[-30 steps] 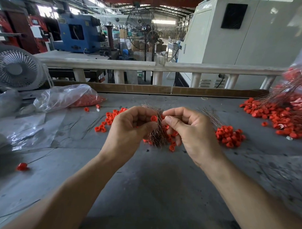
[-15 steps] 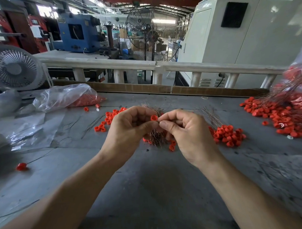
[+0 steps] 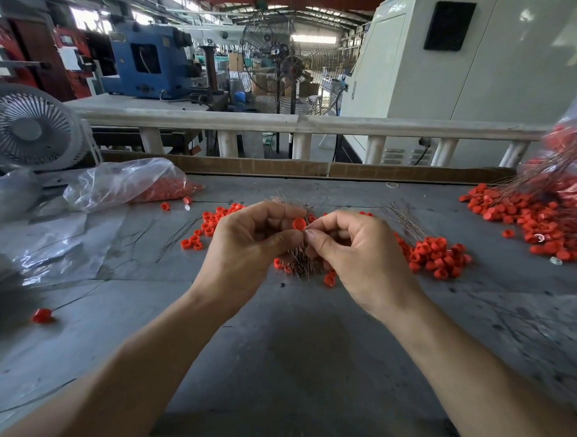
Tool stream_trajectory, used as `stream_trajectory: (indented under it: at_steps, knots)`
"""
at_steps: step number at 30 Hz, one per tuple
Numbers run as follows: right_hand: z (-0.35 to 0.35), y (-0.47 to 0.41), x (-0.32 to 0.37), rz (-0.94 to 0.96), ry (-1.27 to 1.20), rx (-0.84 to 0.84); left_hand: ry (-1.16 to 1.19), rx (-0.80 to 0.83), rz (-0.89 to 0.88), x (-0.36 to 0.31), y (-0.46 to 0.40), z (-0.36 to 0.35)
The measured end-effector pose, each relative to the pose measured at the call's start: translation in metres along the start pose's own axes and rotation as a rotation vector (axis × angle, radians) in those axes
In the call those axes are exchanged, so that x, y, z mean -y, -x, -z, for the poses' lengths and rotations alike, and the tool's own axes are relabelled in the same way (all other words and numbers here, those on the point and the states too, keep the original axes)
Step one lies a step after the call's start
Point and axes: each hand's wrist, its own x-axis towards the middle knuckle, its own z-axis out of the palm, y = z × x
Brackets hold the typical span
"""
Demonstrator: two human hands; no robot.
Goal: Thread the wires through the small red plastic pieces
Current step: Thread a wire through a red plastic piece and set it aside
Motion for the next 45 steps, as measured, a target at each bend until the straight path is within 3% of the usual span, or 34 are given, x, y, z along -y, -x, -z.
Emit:
stream_trajectory:
  at_steps: [11,45]
  knots:
    - [0.0001,0.0013,0.007,0.033,0.088,-0.045,-0.029,-0.019,0.02,0.0005,-0.0005,0.0]
    - [0.0025,0.0029,0.0094,0.068,-0.107,-0.017,0.274,-0.034,0.221,-0.0046,-0.0008,0.0014]
